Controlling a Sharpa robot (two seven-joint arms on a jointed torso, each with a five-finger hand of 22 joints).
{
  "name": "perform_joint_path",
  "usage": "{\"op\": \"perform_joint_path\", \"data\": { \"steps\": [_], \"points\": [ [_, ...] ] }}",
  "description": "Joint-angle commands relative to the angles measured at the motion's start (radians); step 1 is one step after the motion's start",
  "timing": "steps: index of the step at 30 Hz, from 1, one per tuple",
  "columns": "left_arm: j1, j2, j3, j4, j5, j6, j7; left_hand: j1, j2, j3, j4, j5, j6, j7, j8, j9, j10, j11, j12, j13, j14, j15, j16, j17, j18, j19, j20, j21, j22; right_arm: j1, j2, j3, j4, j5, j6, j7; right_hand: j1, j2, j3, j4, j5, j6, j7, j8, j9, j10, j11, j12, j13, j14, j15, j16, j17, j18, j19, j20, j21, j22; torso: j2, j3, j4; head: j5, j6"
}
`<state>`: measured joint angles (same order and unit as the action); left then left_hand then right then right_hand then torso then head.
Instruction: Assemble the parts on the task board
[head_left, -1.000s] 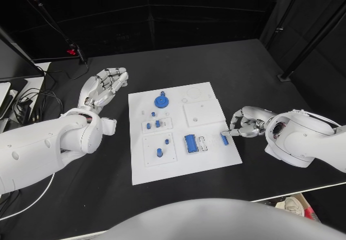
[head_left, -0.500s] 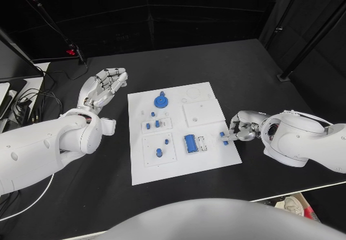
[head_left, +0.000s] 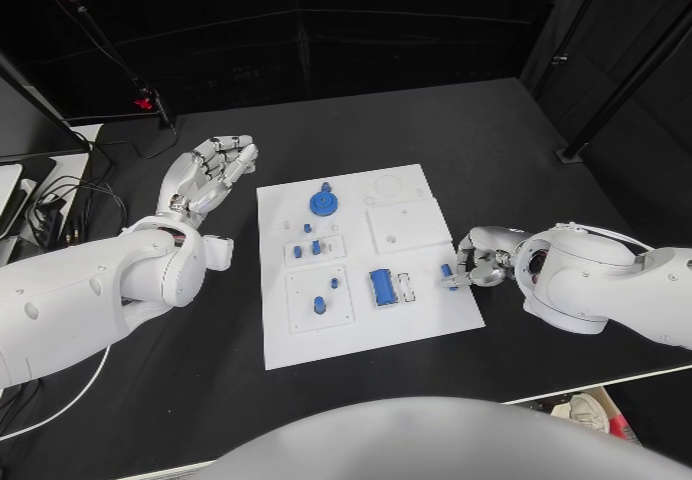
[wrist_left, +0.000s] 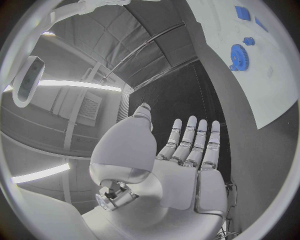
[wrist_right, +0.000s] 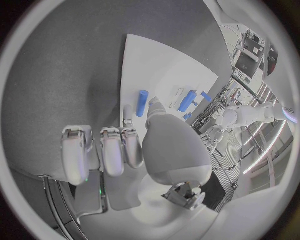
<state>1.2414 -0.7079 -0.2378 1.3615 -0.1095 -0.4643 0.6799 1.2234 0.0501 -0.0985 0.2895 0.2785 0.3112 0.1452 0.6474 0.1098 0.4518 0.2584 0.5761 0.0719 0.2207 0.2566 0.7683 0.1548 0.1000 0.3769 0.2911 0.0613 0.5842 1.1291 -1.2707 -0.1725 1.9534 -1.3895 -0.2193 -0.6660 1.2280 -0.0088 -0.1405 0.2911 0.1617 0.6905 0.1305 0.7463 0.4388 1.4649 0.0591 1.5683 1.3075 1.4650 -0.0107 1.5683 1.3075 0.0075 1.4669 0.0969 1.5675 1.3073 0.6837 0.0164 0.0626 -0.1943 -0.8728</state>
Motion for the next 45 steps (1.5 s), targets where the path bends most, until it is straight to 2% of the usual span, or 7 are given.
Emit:
{"op": "perform_joint_path", "data": {
  "steps": [1,9,22,27,33,38,45],
  "points": [
    [0.001,0.0,0.001,0.001,0.0,0.008,0.065,-0.002,0.01,-0.007,0.002,0.003,-0.01,0.15,0.007,-0.001,-0.009,0.0,0.002,-0.001,-0.009,-0.001,0.001,-0.001,-0.012,-0.002,0.0,0.004,-0.001,-0.002,0.011,-0.001,-0.011,-0.002,0.038,-0.014,0.005,0.01,0.006,0.0,0.003,0.01,0.0,0.0,-0.006,0.106,0.005,0.003,0.263,0.106,0.004,0.002,0.263,-0.006,0.099,0.006,-0.003,0.261,-0.001,-0.0009,-0.0014,0.002,0.0],
    [0.001,-0.001,0.001,0.001,0.0,0.008,0.065,-0.002,0.01,-0.007,0.002,0.003,-0.01,0.15,0.007,-0.001,-0.009,0.0,0.002,-0.001,-0.009,-0.001,0.001,-0.001,-0.012,-0.002,0.0,0.004,-0.001,-0.004,0.033,-0.002,-0.034,0.002,0.049,-0.021,0.007,0.017,0.006,0.0,0.003,0.014,-0.001,-0.001,-0.01,0.106,0.005,0.003,0.263,0.106,0.004,0.002,0.263,-0.005,0.099,0.006,-0.003,0.261,-0.001,0.0006,0.0001,0.004,0.0],
    [0.001,-0.004,0.001,0.005,0.0,0.008,0.066,0.001,0.013,-0.01,0.002,0.004,-0.011,0.15,0.01,-0.003,-0.01,0.001,0.006,-0.002,-0.01,-0.001,0.004,-0.006,-0.012,-0.002,0.0,0.005,-0.003,-0.01,0.072,-0.002,-0.053,0.003,0.109,-0.05,0.015,0.035,0.004,-0.001,-0.01,0.023,-0.004,-0.005,-0.021,0.106,0.003,0.003,0.263,0.106,0.004,0.002,0.263,-0.005,0.099,0.006,-0.003,0.261,0.0,-0.0005,0.0002,0.007,0.0],
    [0.001,-0.005,0.001,0.006,0.0,0.007,0.065,0.001,0.013,-0.01,0.002,0.004,-0.011,0.15,0.01,-0.003,-0.01,0.001,0.006,-0.002,-0.01,-0.001,0.004,-0.006,-0.012,-0.002,0.0,0.005,-0.003,-0.013,0.076,-0.002,-0.052,0.003,0.121,-0.055,0.07,0.066,0.01,-0.007,-0.045,0.027,-0.003,-0.027,-0.05,0.106,0.003,0.003,0.263,0.106,0.005,0.002,0.263,-0.006,0.1,0.007,-0.002,0.261,0.0,0.0005,-0.0001,0.01,0.0],
    [0.001,-0.007,0.001,0.006,0.0,0.009,0.065,0.001,0.013,-0.01,0.002,0.005,-0.012,0.15,0.01,-0.004,-0.011,0.001,0.006,-0.003,-0.01,-0.001,0.004,-0.006,-0.012,-0.002,0.0,0.005,-0.002,-0.014,0.079,-0.002,-0.051,0.003,0.111,-0.041,0.203,0.09,0.054,-0.042,-0.096,0.092,-0.022,-0.11,-0.119,0.106,-0.012,0.003,0.263,0.106,-0.004,0.002,0.263,-0.007,0.104,0.0,0.003,0.263,0.0,0.0,-0.0004,0.007,0.0],
    [0.001,-0.009,0.001,0.006,0.0,0.008,0.066,0.001,0.013,-0.01,0.002,0.005,-0.012,0.15,0.01,-0.004,-0.011,0.001,0.006,-0.003,-0.01,-0.001,0.004,-0.006,-0.012,-0.002,0.0,0.005,-0.002,-0.014,0.078,-0.002,-0.05,0.006,0.077,-0.016,0.272,0.08,0.104,-0.071,-0.11,0.149,-0.034,-0.169,-0.161,0.106,-0.023,0.003,0.263,0.106,-0.011,0.002,0.263,-0.007,0.104,-0.006,0.003,0.263,-0.001,-0.0002,-0.0004,0.008,0.0],
    [0.001,-0.01,0.001,0.006,0.0,0.008,0.066,0.001,0.013,-0.01,0.002,0.005,-0.012,0.15,0.01,-0.004,-0.011,0.001,0.006,-0.003,-0.01,-0.001,0.004,-0.006,-0.012,-0.002,0.0,0.005,-0.002,-0.015,0.076,-0.002,-0.049,0.063,-0.014,0.038,0.313,0.062,0.184,-0.104,-0.102,0.26,-0.042,-0.291,-0.227,0.106,-0.035,0.003,0.263,0.106,-0.015,0.002,0.263,-0.007,0.104,-0.014,0.003,0.263,-0.001,-0.0005,-0.0002,0.009,0.0]
  ]
}}
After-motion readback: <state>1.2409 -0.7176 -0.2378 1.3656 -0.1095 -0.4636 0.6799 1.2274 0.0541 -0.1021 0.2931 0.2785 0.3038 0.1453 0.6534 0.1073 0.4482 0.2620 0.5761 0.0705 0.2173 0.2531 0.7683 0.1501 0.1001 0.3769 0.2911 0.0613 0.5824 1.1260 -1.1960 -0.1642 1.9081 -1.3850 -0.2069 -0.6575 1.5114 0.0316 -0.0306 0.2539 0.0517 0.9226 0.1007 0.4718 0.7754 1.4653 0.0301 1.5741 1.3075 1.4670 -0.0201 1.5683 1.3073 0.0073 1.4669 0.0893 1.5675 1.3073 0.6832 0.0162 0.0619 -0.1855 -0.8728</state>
